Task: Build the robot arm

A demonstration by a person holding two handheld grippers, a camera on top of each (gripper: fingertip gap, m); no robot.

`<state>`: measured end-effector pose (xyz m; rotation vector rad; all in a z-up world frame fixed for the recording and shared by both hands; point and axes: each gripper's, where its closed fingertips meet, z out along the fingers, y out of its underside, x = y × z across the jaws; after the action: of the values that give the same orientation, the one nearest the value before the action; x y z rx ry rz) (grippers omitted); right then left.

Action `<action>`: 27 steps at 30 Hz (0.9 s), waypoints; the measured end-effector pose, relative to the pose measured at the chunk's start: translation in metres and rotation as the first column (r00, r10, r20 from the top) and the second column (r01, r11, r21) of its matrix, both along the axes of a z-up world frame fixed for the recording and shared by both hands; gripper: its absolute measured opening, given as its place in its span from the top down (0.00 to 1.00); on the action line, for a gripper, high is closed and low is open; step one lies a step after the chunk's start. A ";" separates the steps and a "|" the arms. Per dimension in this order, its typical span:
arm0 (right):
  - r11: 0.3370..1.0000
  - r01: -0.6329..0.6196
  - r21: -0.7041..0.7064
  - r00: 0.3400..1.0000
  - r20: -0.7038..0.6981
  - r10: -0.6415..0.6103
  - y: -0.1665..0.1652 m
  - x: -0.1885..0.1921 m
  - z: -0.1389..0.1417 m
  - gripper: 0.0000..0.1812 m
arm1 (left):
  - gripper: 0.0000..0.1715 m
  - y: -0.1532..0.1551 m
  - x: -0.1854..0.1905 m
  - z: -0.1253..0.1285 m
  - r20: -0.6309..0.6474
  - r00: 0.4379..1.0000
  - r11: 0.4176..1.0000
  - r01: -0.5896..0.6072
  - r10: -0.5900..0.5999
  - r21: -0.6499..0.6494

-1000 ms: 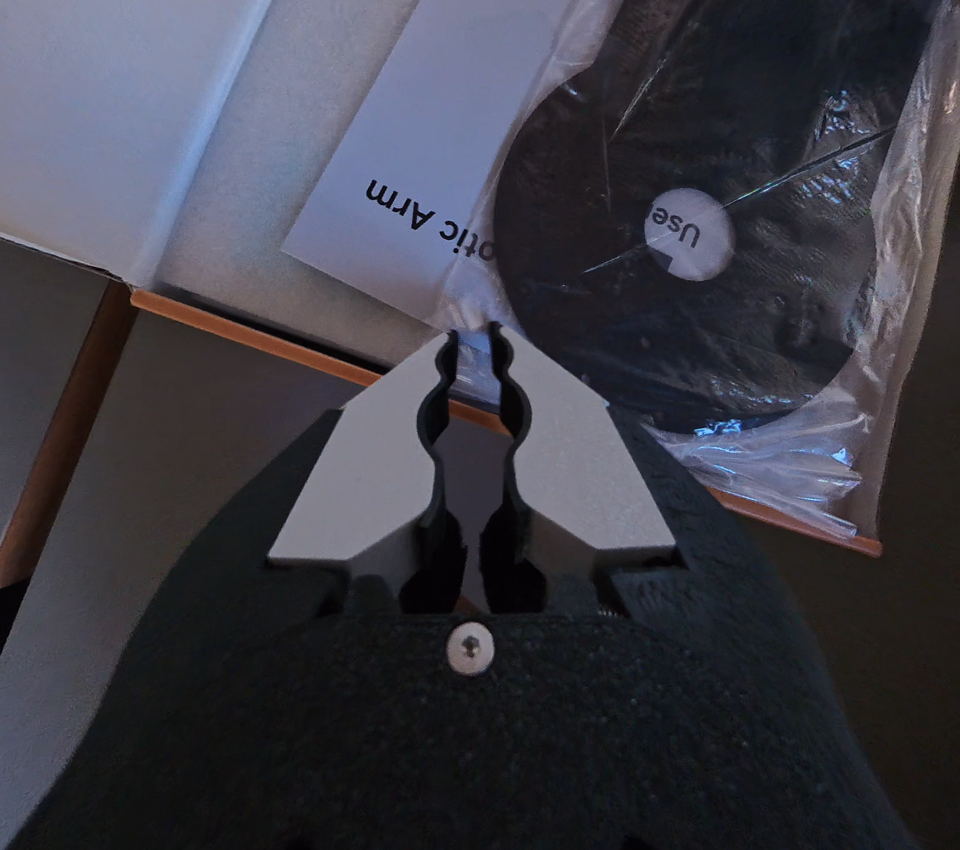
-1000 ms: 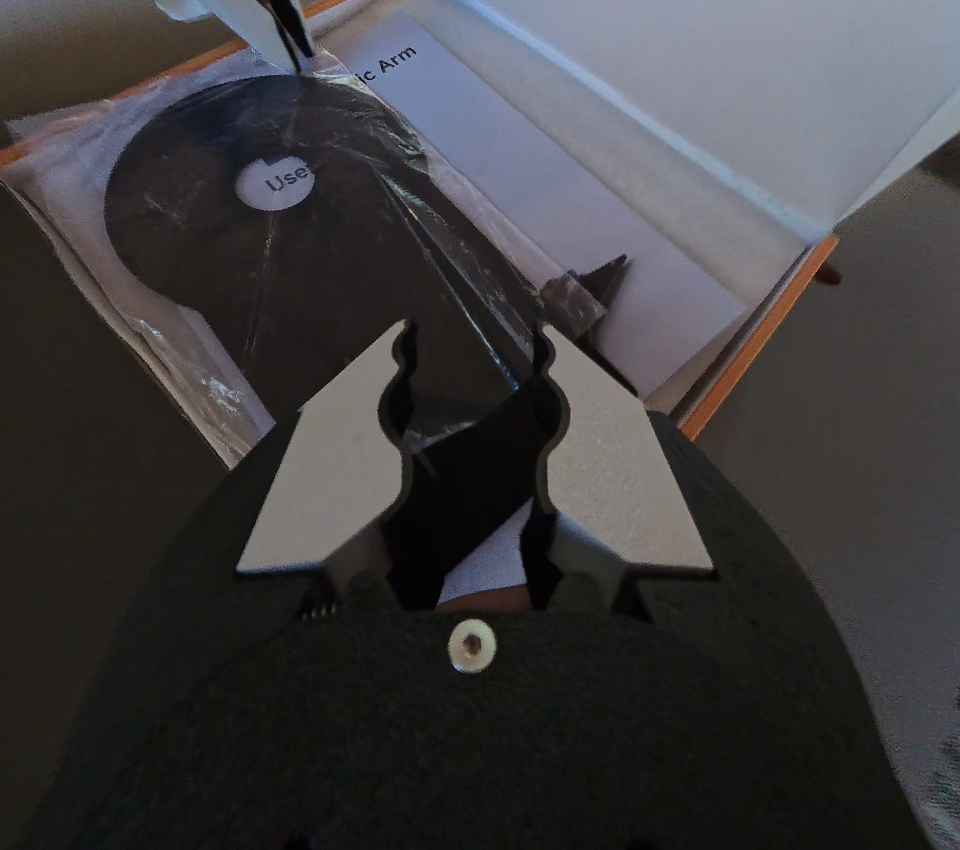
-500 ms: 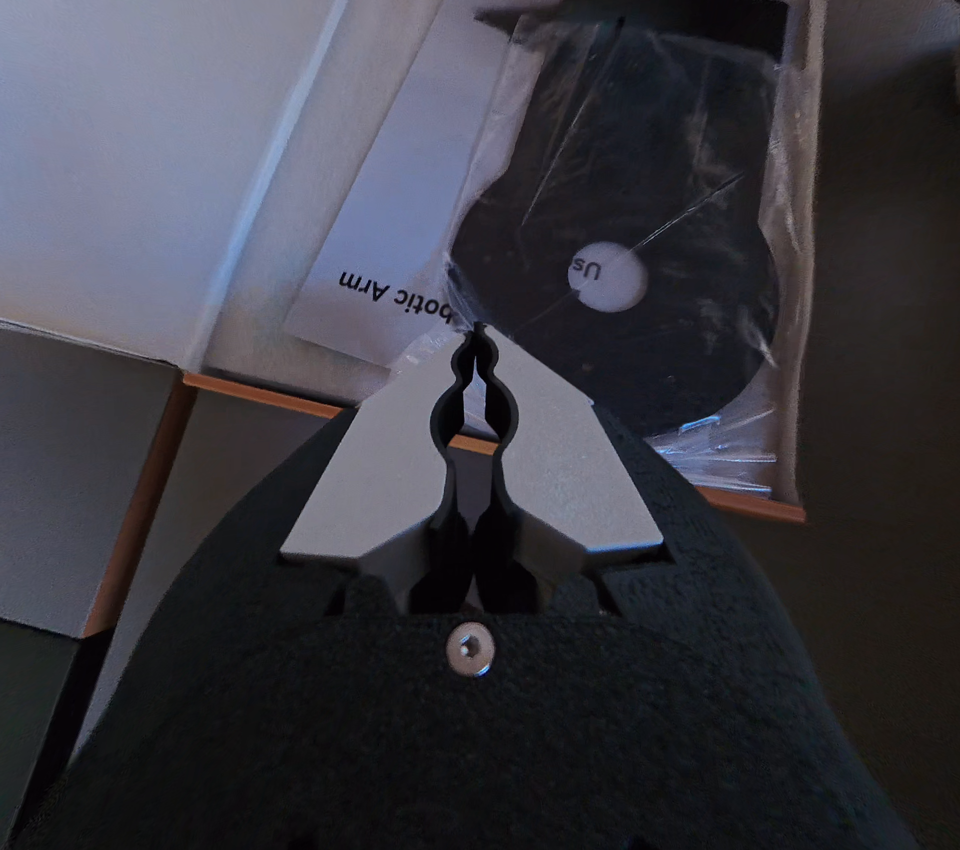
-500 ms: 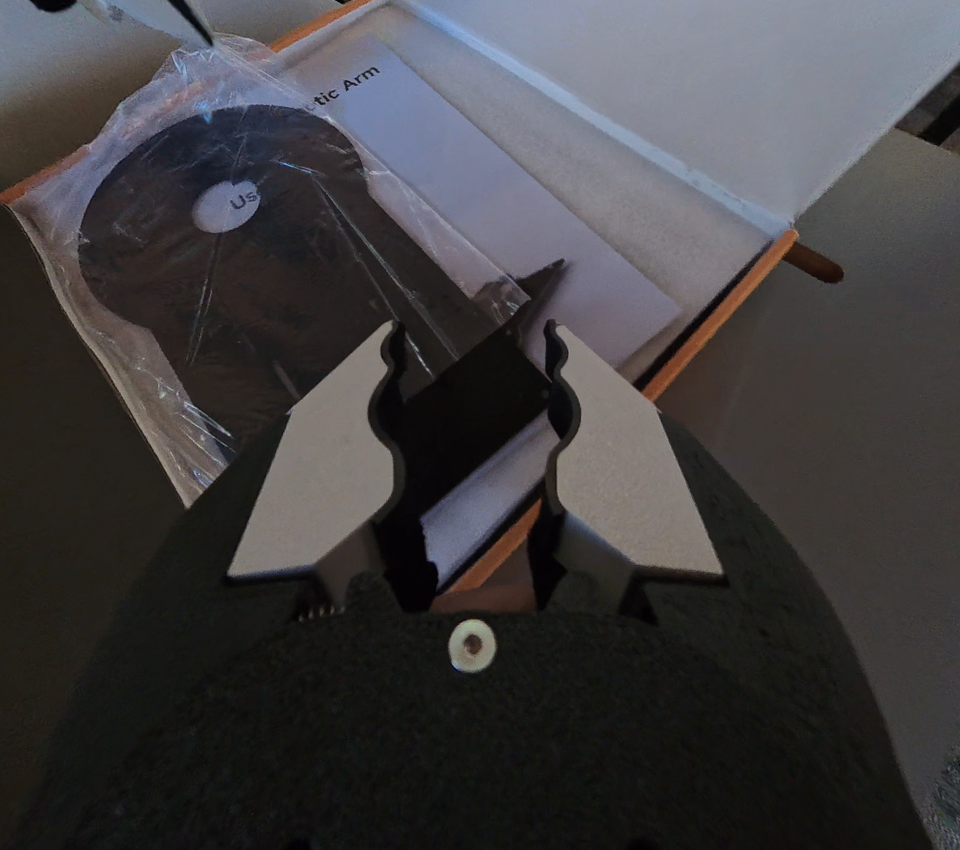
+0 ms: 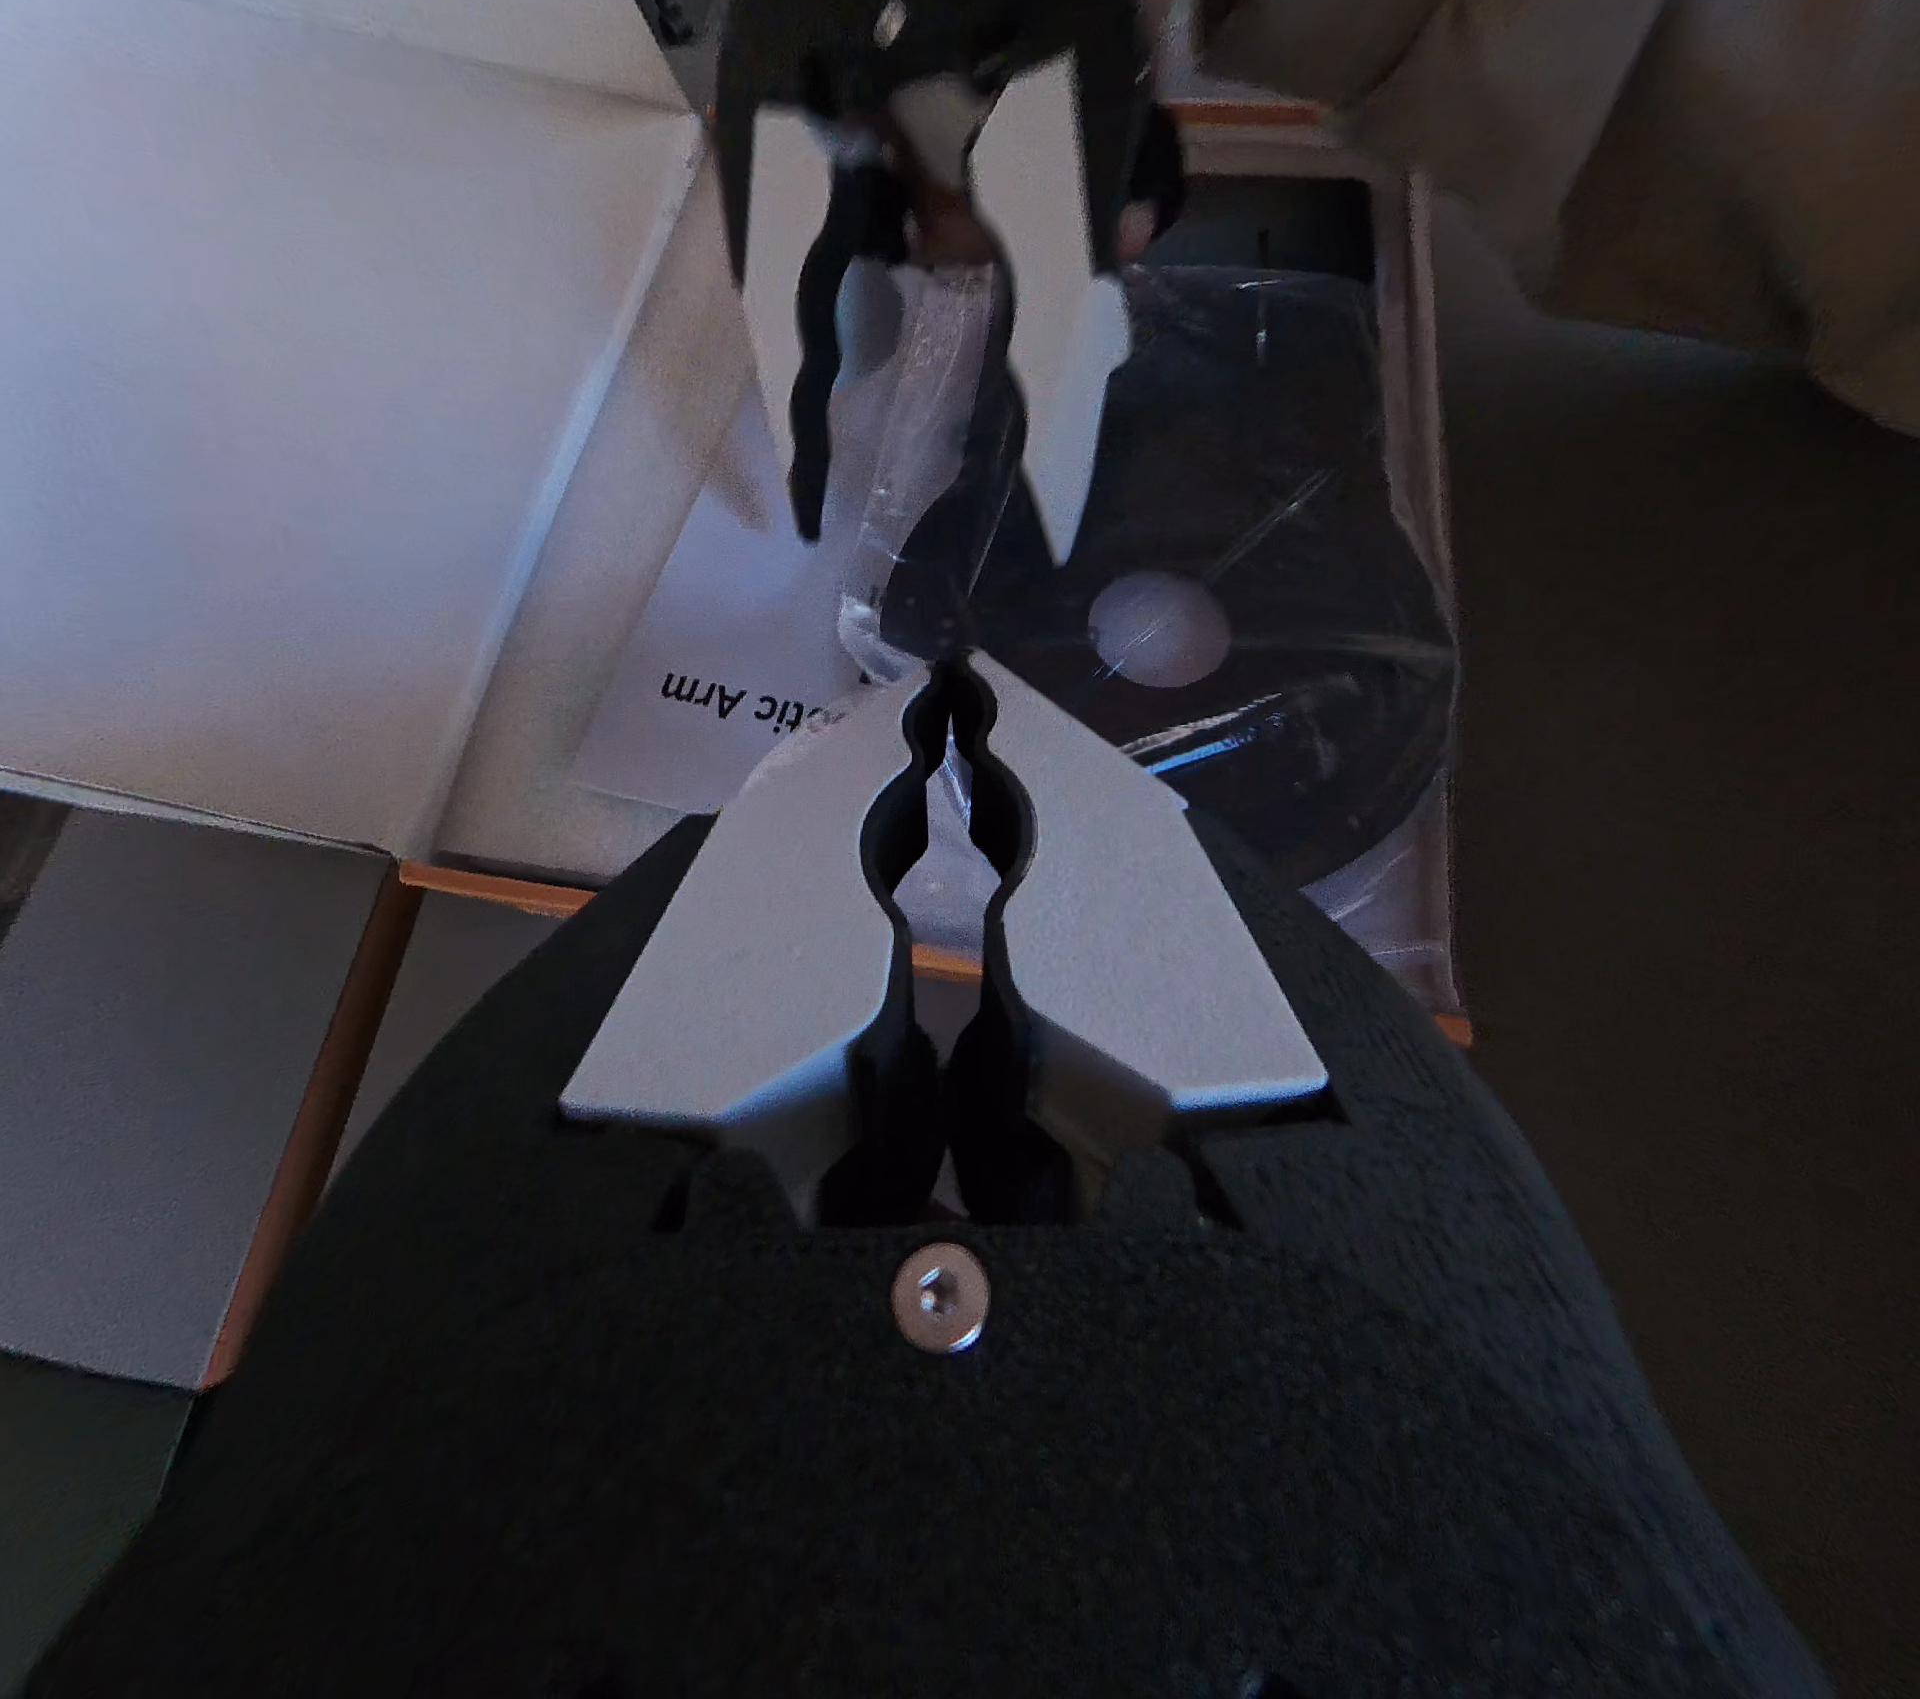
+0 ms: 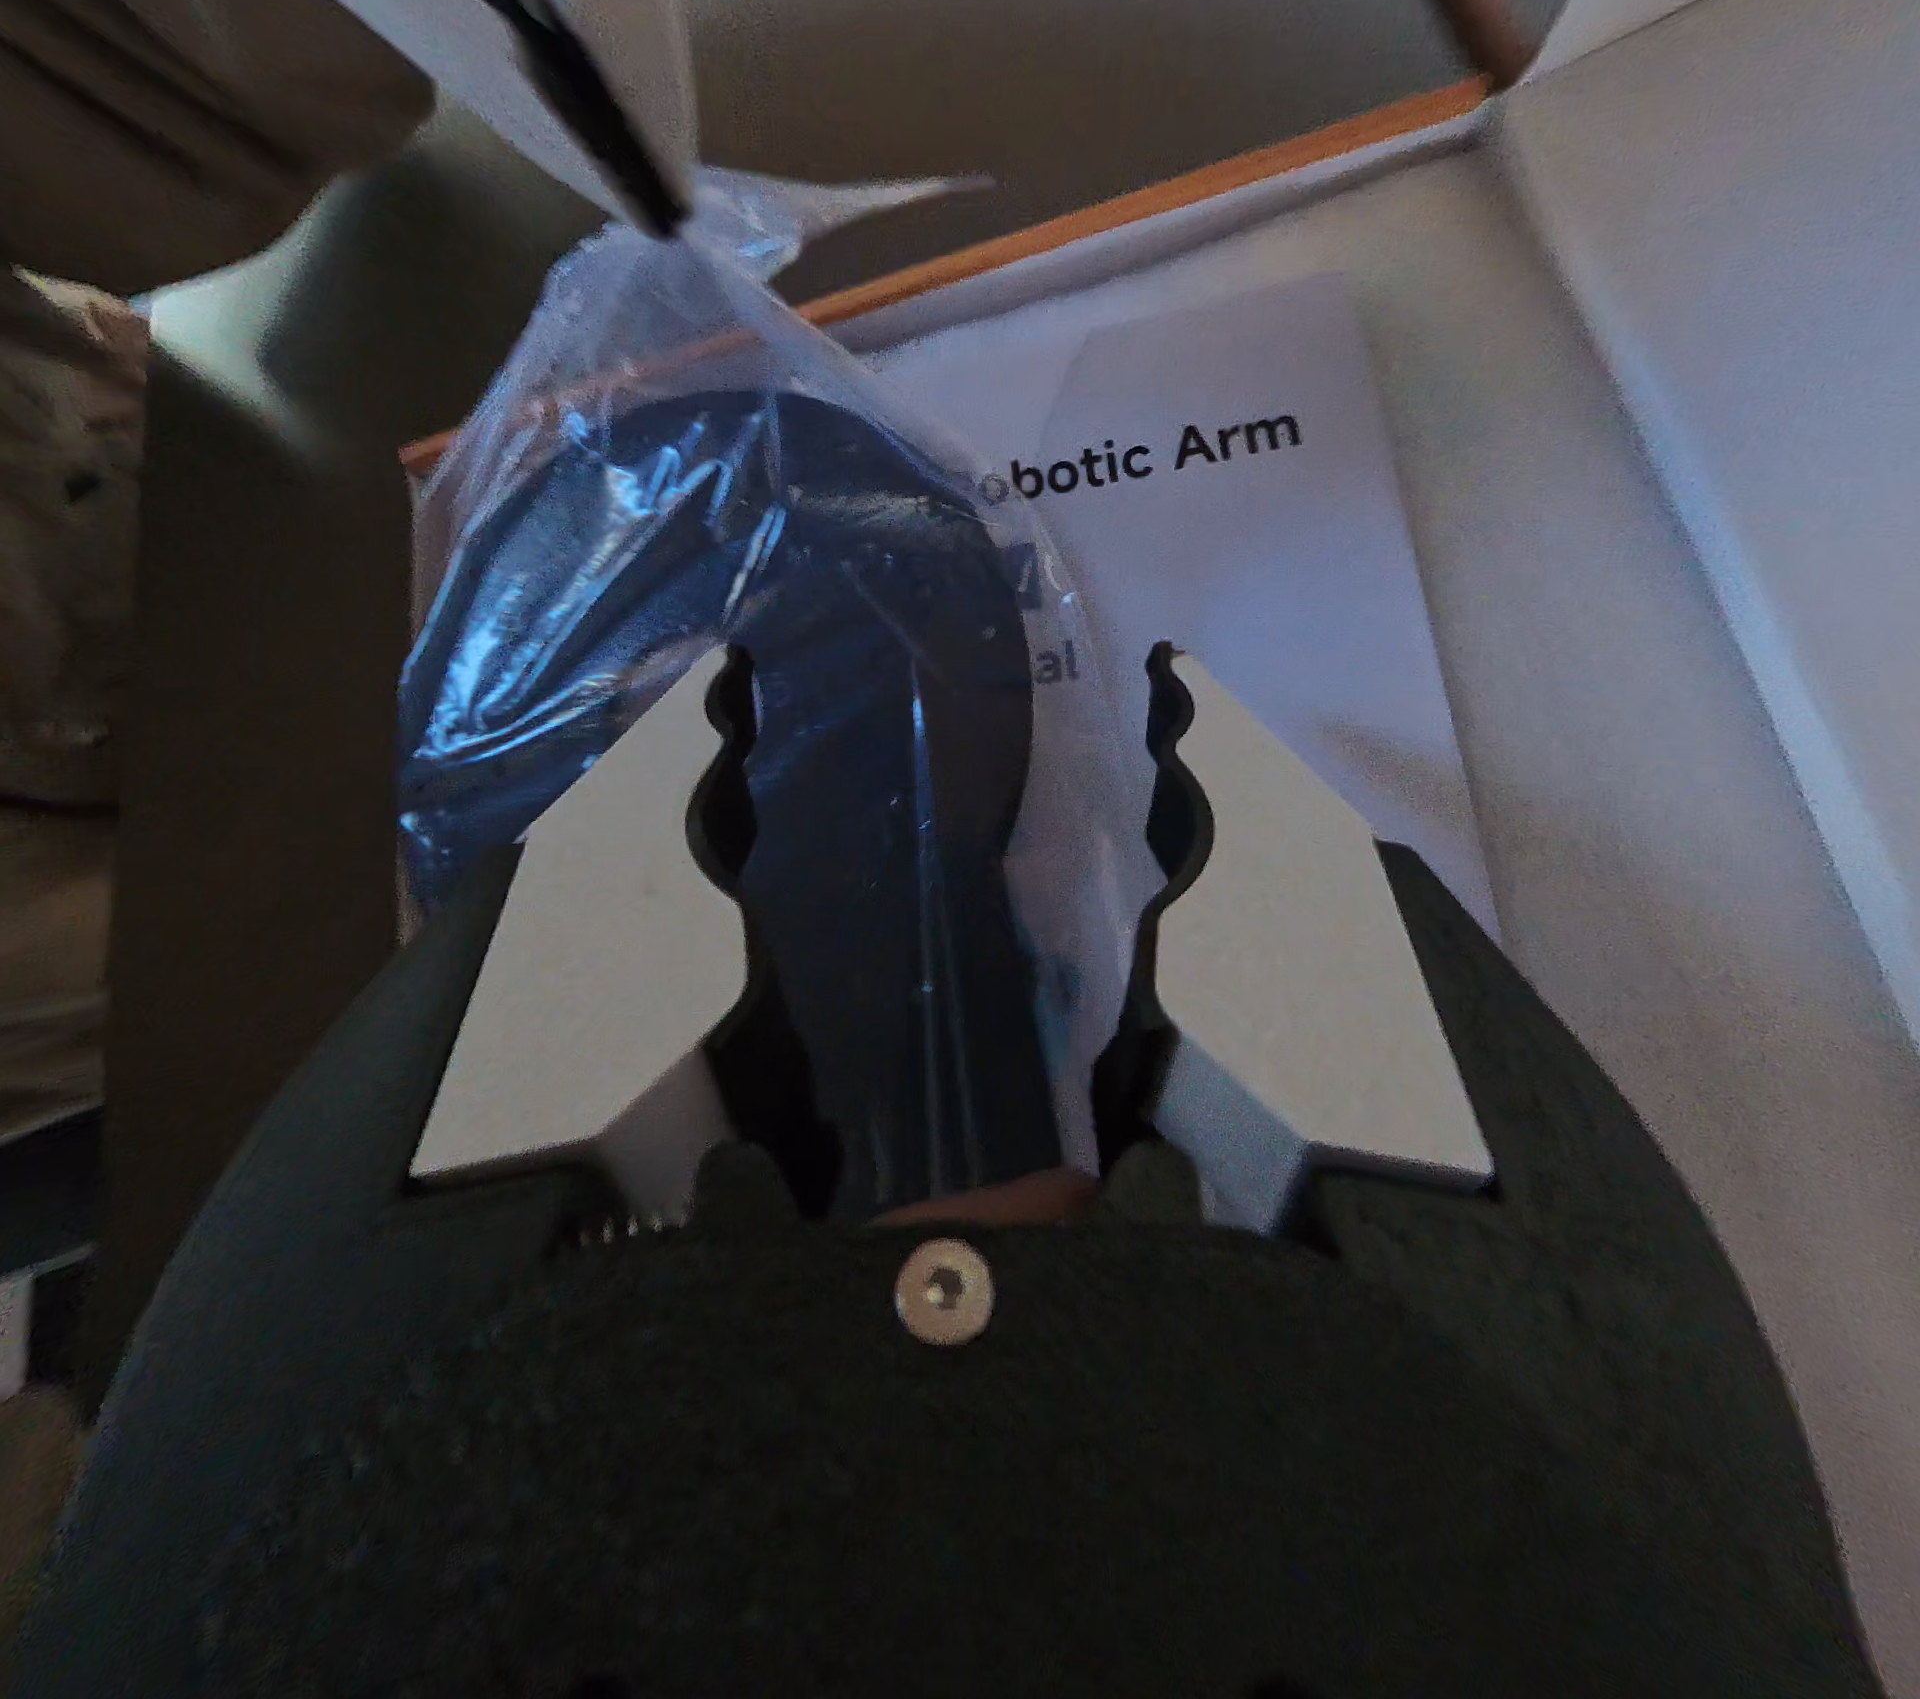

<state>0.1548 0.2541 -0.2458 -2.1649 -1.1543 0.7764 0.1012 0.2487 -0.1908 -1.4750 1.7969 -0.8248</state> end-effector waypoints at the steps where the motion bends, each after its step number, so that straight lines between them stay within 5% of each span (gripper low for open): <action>1: 0.999 -0.026 -0.023 0.999 0.043 0.027 0.004 -0.003 -0.006 0.57 | 1.00 -0.005 0.000 0.009 0.044 0.999 1.000 0.021 -0.020 -0.010; 4: 0.974 -0.115 -0.197 0.988 0.075 0.132 -0.002 -0.007 -0.015 0.68 | 1.00 -0.019 -0.005 0.051 0.182 0.981 0.994 0.078 -0.064 -0.071; 8: 0.938 -0.120 -0.326 0.987 0.062 0.148 0.002 -0.006 -0.015 0.72 | 1.00 -0.009 -0.012 0.059 0.168 0.985 0.999 0.030 -0.024 -0.032; 11: 0.946 -0.109 -0.304 0.981 0.120 0.152 0.000 0.003 -0.013 0.69 | 1.00 0.020 -0.014 0.029 0.070 0.990 0.991 -0.121 0.124 -0.050; 13: 0.983 -0.035 -0.181 0.988 0.143 0.062 0.013 0.014 -0.003 0.68 | 0.73 0.043 -0.014 -0.001 -0.006 0.970 0.969 -0.241 0.241 -0.058; 16: 0.990 -0.038 -0.136 0.986 0.158 0.059 0.004 0.017 -0.003 0.69 | 0.68 0.048 -0.009 -0.046 -0.162 0.958 0.959 -0.257 0.236 -0.119; 18: 0.994 -0.024 -0.111 0.984 0.170 0.043 -0.001 0.018 -0.005 0.68 | 0.74 0.038 -0.006 -0.069 -0.258 0.950 0.963 -0.220 0.175 -0.158; 21: 0.999 -0.019 -0.035 0.994 0.110 0.023 -0.002 0.013 0.006 0.66 | 1.00 0.025 -0.005 -0.073 -0.261 0.959 0.980 -0.150 0.113 -0.127; 27: 0.997 -0.051 -0.056 0.993 0.107 0.057 0.013 0.008 0.001 0.58 | 1.00 0.000 0.002 -0.044 -0.136 0.990 1.000 -0.025 0.025 0.005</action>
<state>0.1623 0.2674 -0.2449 -2.2516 -1.2653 0.7275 0.1029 0.2492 -0.2351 -1.5821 1.8741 -0.7240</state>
